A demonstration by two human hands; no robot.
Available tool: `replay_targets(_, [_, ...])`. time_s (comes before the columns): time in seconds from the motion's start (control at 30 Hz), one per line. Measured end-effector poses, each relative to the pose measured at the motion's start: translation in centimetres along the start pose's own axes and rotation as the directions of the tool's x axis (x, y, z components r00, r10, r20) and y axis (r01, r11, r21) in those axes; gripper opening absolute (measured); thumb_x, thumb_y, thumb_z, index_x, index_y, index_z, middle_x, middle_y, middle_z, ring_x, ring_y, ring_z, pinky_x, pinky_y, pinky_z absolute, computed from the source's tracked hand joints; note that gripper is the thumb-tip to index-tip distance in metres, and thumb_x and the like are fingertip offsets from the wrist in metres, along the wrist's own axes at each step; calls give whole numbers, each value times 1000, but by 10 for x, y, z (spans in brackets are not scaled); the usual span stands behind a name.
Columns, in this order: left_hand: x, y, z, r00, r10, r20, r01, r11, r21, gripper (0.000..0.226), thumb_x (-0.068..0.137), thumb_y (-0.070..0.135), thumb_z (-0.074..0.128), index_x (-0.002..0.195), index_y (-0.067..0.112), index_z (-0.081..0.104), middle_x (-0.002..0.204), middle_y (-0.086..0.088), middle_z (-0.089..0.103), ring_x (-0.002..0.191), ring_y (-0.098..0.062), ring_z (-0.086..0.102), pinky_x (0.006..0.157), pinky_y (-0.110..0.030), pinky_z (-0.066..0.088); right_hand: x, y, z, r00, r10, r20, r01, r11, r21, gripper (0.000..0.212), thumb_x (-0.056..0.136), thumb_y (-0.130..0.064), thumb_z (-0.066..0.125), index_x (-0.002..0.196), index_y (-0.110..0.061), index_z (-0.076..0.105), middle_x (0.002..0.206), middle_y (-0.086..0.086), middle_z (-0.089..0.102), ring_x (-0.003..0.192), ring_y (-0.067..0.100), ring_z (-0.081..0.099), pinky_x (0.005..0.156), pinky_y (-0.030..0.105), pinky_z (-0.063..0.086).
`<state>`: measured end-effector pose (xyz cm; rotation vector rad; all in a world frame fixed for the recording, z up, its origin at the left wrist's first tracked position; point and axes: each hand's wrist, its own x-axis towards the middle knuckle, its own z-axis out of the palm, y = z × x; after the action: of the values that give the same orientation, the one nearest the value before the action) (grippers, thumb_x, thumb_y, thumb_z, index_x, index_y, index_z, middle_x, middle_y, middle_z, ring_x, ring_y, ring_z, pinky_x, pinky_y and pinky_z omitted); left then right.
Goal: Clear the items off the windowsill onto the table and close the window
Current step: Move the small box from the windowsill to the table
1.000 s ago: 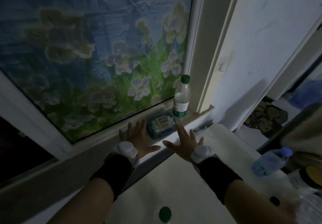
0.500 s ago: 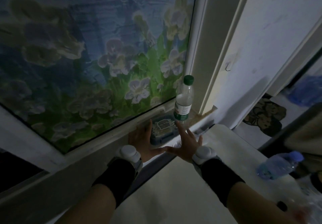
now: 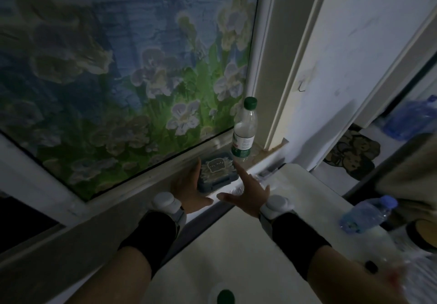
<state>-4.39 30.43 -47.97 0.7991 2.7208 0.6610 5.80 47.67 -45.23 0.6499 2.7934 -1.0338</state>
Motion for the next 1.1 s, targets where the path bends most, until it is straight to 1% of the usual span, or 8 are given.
replay_targets(0.17, [-12, 5, -4, 999, 3, 35, -3, 1000, 11, 122, 60, 36, 80, 148, 22, -3, 155, -11, 24, 138, -36, 29, 106, -48, 35, -24, -1, -7, 998, 47, 42, -49, 997, 56, 111, 56, -80, 62, 144, -53, -1, 148, -1, 46, 140, 28, 37, 114, 56, 10])
replay_targets(0.3, [-21, 9, -3, 996, 25, 85, -22, 999, -39, 124, 61, 31, 80, 147, 22, -9, 157, -12, 19, 140, -36, 24, 108, -49, 33, -41, -4, -10, 997, 36, 61, -43, 992, 123, 108, 65, -68, 69, 148, -45, 5, 154, -1, 38, 142, 26, 32, 115, 49, 15])
replay_targets(0.5, [-26, 10, 0, 991, 4, 134, 7, 997, -75, 124, 64, 29, 78, 146, 24, -14, 159, -9, 10, 143, -32, 17, 112, -53, 26, -43, -7, -7, 999, 5, 46, -16, 972, 234, 104, 68, -59, 73, 150, -36, 14, 152, 3, 40, 140, 26, 36, 114, 39, 31])
replay_targets(0.6, [-23, 10, 0, 994, 0, 113, 16, 990, -140, 118, 66, 20, 78, 148, 21, -7, 157, -11, 16, 143, -32, 20, 110, -53, 28, -39, -5, -4, 999, 11, 53, -24, 968, 249, 96, 72, -55, 72, 149, -36, 19, 149, 4, 44, 136, 27, 42, 112, 45, 36])
replay_targets(0.67, [-20, 9, -1, 997, -34, 73, 49, 977, -209, 114, 66, 16, 80, 149, 21, 1, 155, -13, 23, 140, -32, 25, 109, -52, 32, -35, -5, -4, 999, 26, 41, -39, 940, 340, 87, 75, -48, 73, 147, -33, 27, 147, 4, 47, 131, 26, 49, 108, 44, 42])
replay_targets(0.77, [-11, 8, -4, 998, -53, 43, 61, 974, -219, 112, 66, 21, 83, 149, 20, 8, 151, -13, 30, 137, -33, 32, 107, -50, 35, -24, -9, -6, 996, 88, -5, -73, 863, 500, 71, 81, -38, 71, 143, -25, 39, 141, 8, 53, 124, 23, 54, 104, 38, 46])
replay_targets(0.9, [-3, 9, -4, 999, -4, 50, 16, 970, -242, 109, 67, 17, 82, 149, 15, 9, 151, -17, 30, 137, -34, 31, 107, -50, 35, -12, -13, -6, 992, 119, -27, -86, 838, 538, 61, 85, -34, 67, 140, -20, 46, 135, 14, 58, 124, 24, 55, 105, 43, 44])
replay_targets(1.1, [-1, 7, -5, 997, 46, -65, -62, 961, -270, 100, 68, 11, 80, 147, 10, 19, 146, -18, 39, 135, -34, 36, 107, -51, 37, -10, -8, -3, 990, 133, -42, -89, 832, 548, 58, 86, -28, 68, 139, -18, 47, 130, 14, 61, 119, 25, 59, 105, 44, 45])
